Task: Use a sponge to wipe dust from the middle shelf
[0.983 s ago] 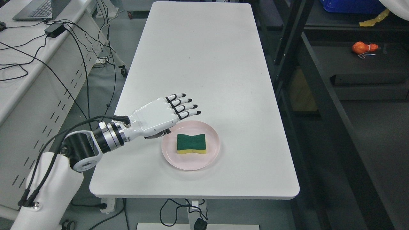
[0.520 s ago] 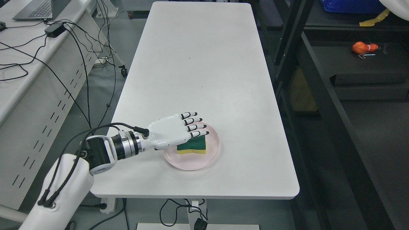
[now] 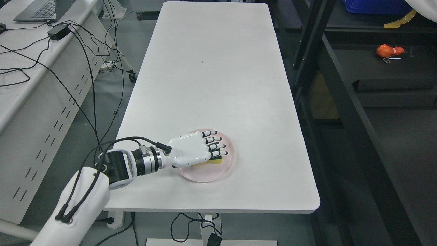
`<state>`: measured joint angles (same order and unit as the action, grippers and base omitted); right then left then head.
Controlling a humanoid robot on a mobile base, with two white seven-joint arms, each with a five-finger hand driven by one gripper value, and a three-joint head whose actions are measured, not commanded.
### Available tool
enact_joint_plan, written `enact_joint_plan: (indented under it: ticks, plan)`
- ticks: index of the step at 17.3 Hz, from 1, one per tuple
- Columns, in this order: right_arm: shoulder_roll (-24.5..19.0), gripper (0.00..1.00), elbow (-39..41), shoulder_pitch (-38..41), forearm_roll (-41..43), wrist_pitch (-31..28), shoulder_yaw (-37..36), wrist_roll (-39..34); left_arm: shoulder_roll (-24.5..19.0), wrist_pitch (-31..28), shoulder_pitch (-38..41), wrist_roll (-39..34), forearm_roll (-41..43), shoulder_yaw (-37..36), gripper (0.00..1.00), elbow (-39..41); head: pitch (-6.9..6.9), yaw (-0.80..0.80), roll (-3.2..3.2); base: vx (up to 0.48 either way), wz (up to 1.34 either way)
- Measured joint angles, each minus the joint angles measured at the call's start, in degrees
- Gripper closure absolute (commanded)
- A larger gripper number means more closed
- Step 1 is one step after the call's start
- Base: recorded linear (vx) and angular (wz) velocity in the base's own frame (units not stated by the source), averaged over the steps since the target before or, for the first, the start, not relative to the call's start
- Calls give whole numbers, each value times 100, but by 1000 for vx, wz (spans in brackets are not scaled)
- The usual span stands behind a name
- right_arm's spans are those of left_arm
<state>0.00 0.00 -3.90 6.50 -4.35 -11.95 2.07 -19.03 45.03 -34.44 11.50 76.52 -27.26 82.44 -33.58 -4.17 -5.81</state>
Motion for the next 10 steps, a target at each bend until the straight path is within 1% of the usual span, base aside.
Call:
enact_joint_plan:
  ticks: [2,4,7,10]
  plan:
    - [0,0,0,0,0,0,0,0,27,1,2,50,27,-24,19,-20,0,0,0,0,0]
    - [0,0,0,0,0,0,0,0,46,3,16,102,44,-35,20,-35,0,0,0,0,0]
    - [0,0,0,0,0,0,0,0,76,5,51,135,57,-34,27,-54,0,0,0,0,0]
    - [0,0,0,0,0,0,0,0,112,-4,104,161,59,-8,36,-63,0,0,0,0,0]
